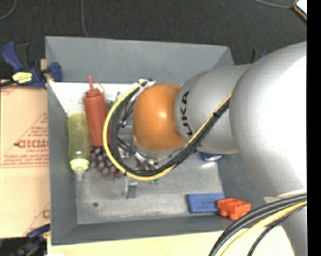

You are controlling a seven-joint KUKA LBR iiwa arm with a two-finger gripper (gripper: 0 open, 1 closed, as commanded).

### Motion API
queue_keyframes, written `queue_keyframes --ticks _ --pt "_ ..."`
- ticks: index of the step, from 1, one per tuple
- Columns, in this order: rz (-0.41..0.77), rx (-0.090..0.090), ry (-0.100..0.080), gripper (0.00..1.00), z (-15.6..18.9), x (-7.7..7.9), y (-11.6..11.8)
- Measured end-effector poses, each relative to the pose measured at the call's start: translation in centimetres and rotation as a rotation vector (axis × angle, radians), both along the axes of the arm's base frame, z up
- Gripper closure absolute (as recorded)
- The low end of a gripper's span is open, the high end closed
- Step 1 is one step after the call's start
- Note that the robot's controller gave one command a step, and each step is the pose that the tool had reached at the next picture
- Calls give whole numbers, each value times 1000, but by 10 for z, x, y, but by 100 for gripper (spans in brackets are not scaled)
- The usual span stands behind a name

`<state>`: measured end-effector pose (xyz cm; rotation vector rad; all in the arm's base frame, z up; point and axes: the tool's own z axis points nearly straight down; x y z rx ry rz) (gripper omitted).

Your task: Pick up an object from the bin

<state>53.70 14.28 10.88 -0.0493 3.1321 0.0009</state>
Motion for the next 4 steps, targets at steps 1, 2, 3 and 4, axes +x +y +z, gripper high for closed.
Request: queue_keyframes --ticks 1,2,3,4 --pt "227 -1 0 0 17 2 7" --pt "309 0 -8 0 -38 29 2" --pt "-105 6 -6 0 -9 17 -18" --pt "-99 6 -13 0 -6 19 -16"
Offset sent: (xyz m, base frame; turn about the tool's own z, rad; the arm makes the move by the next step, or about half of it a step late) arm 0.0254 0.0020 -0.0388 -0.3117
